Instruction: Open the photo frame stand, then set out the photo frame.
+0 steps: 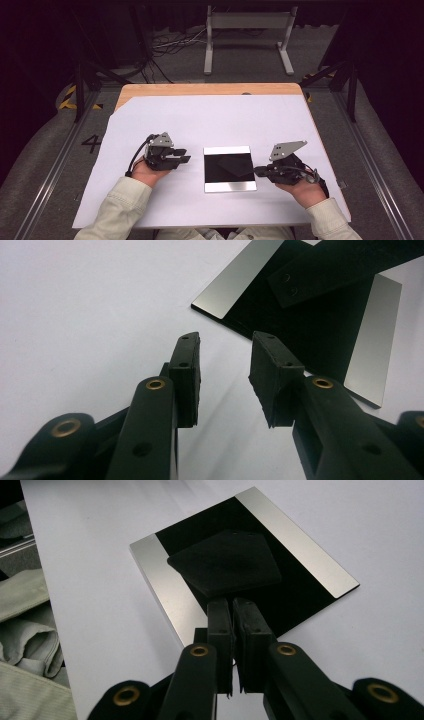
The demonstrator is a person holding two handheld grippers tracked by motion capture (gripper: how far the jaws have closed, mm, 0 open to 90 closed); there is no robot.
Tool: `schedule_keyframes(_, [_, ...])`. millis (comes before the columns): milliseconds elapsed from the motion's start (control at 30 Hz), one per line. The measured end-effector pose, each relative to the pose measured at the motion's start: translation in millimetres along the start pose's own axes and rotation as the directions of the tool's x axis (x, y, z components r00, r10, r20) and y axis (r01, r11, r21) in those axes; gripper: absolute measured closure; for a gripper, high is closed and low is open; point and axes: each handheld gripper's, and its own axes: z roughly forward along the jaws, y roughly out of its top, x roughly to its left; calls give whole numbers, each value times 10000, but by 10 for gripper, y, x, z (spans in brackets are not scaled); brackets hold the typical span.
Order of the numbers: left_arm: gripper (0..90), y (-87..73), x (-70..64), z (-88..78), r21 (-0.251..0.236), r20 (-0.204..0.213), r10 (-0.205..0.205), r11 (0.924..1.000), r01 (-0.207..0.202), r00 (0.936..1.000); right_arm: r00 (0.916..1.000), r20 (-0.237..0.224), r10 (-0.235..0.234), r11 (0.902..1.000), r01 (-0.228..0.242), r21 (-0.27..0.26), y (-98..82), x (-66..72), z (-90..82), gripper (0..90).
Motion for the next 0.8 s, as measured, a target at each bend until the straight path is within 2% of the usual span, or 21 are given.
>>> schedule_keyframes(100, [648, -1, -1, -2, -5, -11, -16, 10000, 16, 10000, 9999, 74, 93, 9999, -93, -63, 0, -10, -11, 821])
schedule_keyframes(200, [639, -1, -2, -3, -14, 8, -2, 10000, 2, 10000, 9976, 370, 593, 9980, -584, -243, -5, -37, -37, 793])
schedule_keyframes(300, [631, -2, 0, -2, -18, 16, -5, 10000, 5, 10000, 9957, 461, 799, 9962, -782, -375, -8, -52, -47, 770])
schedule_keyframes(333, [630, -3, 2, 0, -9, 21, 4, 10000, -4, 10000, 9933, 499, 1043, 9934, -1017, -532, -5, -63, -59, 734])
schedule_keyframes(400, [630, -4, 2, 1, -13, 20, -19, 10000, 19, 10000, 9921, 526, 1137, 9921, -1106, -588, -3, -69, -64, 722])
schedule_keyframes(433, [629, -6, 1, -1, 3, 12, -51, 10000, 51, 10000, 9882, 648, 1390, 9885, -1345, -696, 0, -91, -80, 701])
schedule_keyframes(533, [628, -12, 3, -5, -2, -6, -17, 10000, 17, 10000, 9854, 727, 1543, 9858, -1486, -783, 3, -108, -95, 690])
schedule_keyframes(567, [628, -17, 4, -9, 6, 21, -71, 10000, 71, 10000, 9823, 707, 1732, 9820, -1668, -881, 10, -125, -109, 677])
schedule_keyframes(800, [628, -35, 0, -30, 12, -19, -72, 10000, 72, 10000, 9769, 537, 2069, 9738, -2003, -1080, 50, -171, -142, 641])
